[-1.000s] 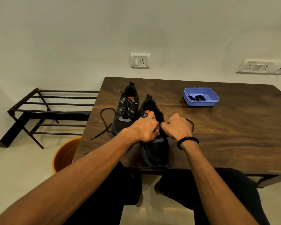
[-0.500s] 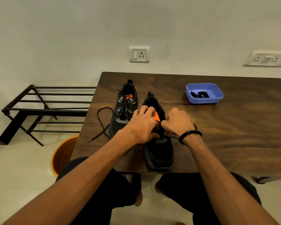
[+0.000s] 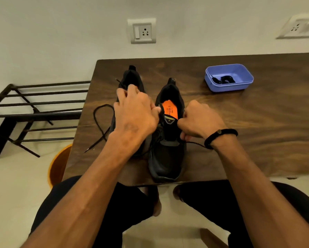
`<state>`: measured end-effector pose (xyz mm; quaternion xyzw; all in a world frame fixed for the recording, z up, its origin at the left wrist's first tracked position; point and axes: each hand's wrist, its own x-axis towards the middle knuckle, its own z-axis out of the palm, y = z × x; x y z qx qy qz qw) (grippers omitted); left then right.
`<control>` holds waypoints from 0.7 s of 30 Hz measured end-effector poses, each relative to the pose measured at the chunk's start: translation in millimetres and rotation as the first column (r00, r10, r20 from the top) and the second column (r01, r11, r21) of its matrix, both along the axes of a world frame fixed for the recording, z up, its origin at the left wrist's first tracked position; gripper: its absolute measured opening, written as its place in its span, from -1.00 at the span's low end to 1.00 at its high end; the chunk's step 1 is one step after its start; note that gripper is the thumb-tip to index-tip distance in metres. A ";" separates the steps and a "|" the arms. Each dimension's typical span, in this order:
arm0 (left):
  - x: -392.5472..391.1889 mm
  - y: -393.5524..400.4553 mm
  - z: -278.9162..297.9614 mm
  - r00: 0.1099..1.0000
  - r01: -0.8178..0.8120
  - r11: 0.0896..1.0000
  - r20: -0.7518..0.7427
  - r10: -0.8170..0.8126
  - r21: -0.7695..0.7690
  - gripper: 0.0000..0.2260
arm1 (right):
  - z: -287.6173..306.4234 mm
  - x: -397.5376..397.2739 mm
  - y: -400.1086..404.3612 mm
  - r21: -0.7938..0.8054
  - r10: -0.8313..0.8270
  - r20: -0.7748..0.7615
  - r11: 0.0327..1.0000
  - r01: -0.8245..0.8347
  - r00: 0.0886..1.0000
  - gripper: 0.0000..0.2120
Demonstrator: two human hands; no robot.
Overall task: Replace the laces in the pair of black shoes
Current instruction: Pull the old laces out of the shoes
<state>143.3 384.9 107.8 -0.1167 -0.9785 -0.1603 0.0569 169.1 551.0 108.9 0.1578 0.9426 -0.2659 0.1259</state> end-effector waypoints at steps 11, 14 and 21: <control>3.7 24.8 -25.1 0.931 0.351 0.896 0.201 -0.304 -0.272 -0.63 | 3.7 2.0 -5.3 0.015 0.021 -0.005 1.000 -0.021 1.000 -0.84; 1.1 27.9 -24.1 0.931 0.348 0.900 0.207 -0.300 -0.262 -0.61 | 2.6 0.4 -1.5 -0.010 0.014 -0.013 1.000 -0.014 1.000 -0.83; 0.9 29.1 -18.2 0.919 0.333 0.933 0.270 -0.289 -0.133 -0.63 | 0.5 0.8 0.4 -0.017 0.022 0.009 1.000 -0.022 1.000 -0.86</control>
